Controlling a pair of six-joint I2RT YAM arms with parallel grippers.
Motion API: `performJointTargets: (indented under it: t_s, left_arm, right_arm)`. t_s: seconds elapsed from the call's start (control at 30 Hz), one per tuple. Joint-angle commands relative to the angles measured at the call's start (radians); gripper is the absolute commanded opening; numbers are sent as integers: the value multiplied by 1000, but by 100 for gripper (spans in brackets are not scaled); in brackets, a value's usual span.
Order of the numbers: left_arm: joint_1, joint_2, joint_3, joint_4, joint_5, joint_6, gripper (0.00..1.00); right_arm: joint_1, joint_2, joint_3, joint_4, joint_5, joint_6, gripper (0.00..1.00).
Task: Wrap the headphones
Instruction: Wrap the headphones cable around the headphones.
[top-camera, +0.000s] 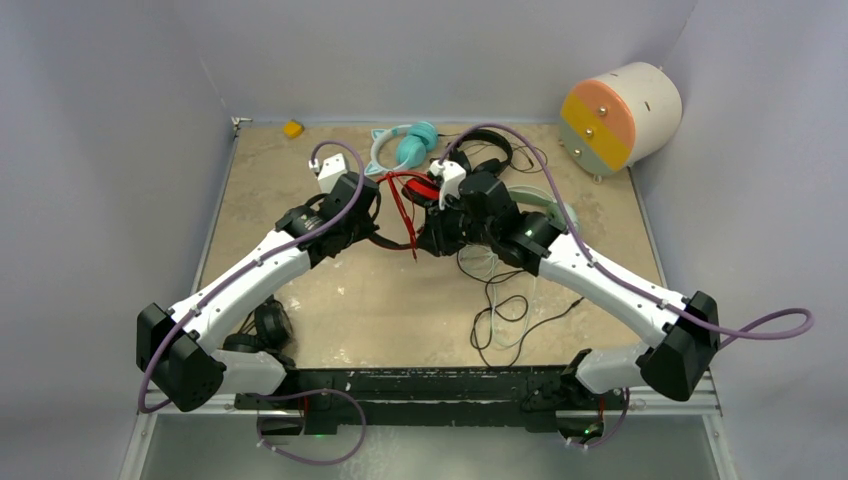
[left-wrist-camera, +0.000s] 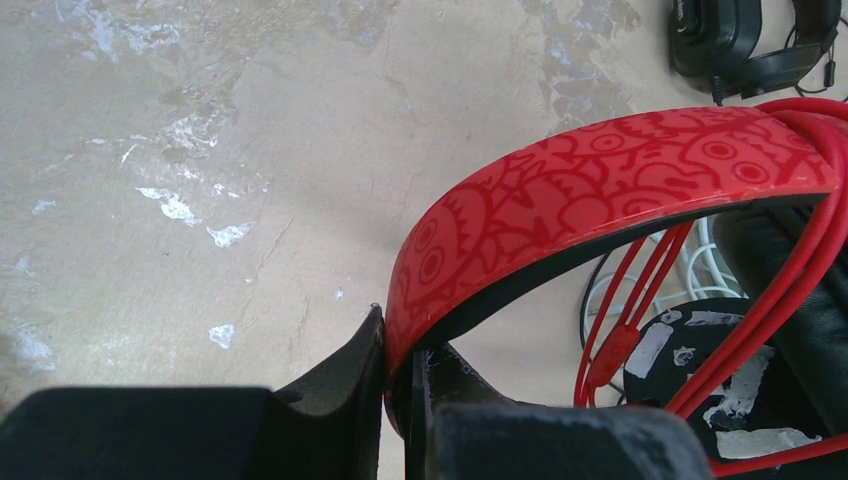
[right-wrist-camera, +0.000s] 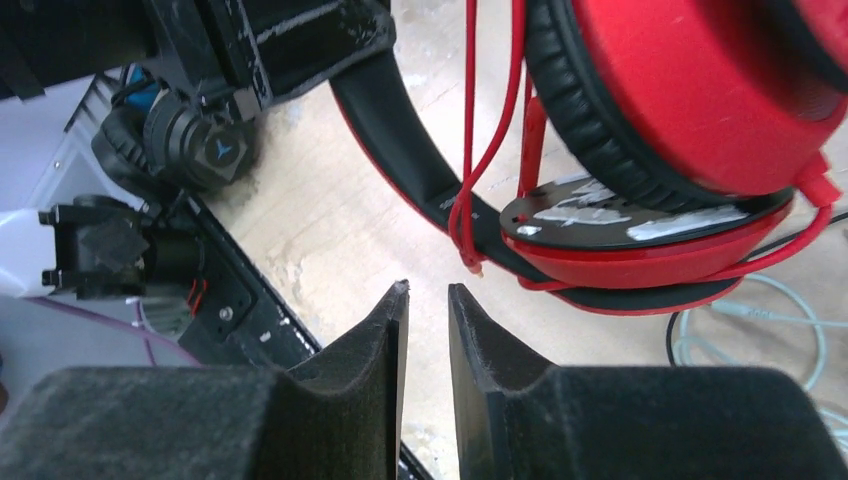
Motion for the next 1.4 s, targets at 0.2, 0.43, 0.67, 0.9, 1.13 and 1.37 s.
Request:
performJointTargets:
  t_s: [0.2,0.43,0.67,0.9,1.13,1.37]
  left_arm:
    - [3,-37,28,76,-7,-56,0]
    - [3,-38,23,75,-3,-56,0]
    - [3,-38,23,77,-4,-55,0]
    - [3,-36,21,73,1,-55,0]
    - [4,0,41,58,62,-54,0]
    - [18,78,98,-3,109,-83,0]
  right_arm:
    - [6,51,86,102,133,40,26]
    - [6,79,93,152,173,52,29]
    - [6,108,103,183,231,44,27]
    - [6,108,94,208,260,34,4]
    - [7,42,33,289,58,-20,0]
    - [8,17,45,231,-54,-50,0]
